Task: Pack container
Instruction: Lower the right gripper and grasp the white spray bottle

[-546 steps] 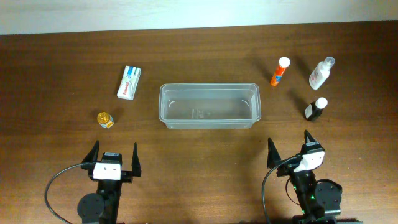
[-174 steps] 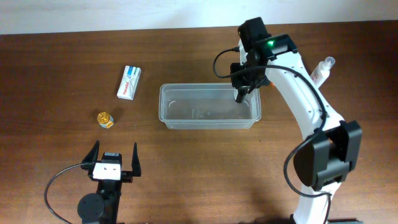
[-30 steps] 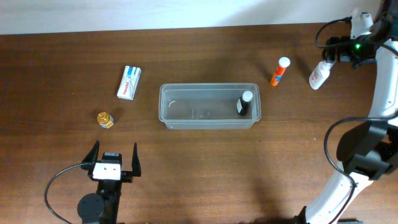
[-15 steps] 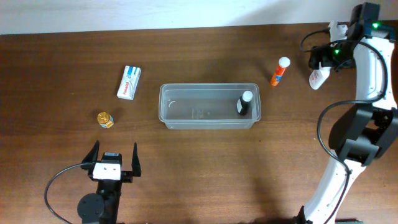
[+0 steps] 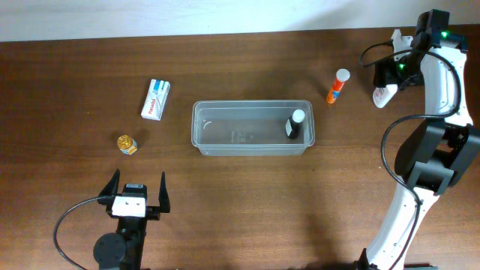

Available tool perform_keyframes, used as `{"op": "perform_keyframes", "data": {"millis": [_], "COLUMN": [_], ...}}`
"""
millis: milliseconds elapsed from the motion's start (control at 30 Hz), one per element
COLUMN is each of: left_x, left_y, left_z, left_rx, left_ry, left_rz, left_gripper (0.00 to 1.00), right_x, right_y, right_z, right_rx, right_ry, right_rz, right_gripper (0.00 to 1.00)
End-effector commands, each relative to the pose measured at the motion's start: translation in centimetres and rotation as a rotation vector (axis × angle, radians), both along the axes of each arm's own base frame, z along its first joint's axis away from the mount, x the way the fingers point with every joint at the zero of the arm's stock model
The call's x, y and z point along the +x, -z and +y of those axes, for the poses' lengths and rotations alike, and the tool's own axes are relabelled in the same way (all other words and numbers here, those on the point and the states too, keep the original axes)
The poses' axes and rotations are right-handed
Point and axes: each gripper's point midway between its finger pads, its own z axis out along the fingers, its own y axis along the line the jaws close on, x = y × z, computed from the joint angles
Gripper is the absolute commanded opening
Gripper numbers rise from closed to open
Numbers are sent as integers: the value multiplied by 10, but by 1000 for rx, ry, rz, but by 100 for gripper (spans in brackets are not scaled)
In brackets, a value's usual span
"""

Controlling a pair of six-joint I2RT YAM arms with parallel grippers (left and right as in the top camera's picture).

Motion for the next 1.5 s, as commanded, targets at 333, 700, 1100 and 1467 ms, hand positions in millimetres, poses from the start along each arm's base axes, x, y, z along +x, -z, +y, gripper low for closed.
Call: {"op": "perform_keyframes", "data": {"millis": [333,700,1100,1467], "left_x": [0,0,0,0], "left_y": [2,2,2,2], "left_z": [2,2,2,2], "left_rx": [16,16,16,16], "left_ry": [-10,-10,-10,-10], "left_rz": [0,0,0,0], "left_gripper": [99,99,99,99], "right_x": [3,3,1,5], "right_y": [7,7,7,-38], "right_z": [-2,-2,-1,0], "right_rx": [-8,-5,0,2], "right_ry": [3,14,18,56], "right_rz": [2,3,11,-73], "right_gripper": [50,37,26,18]}}
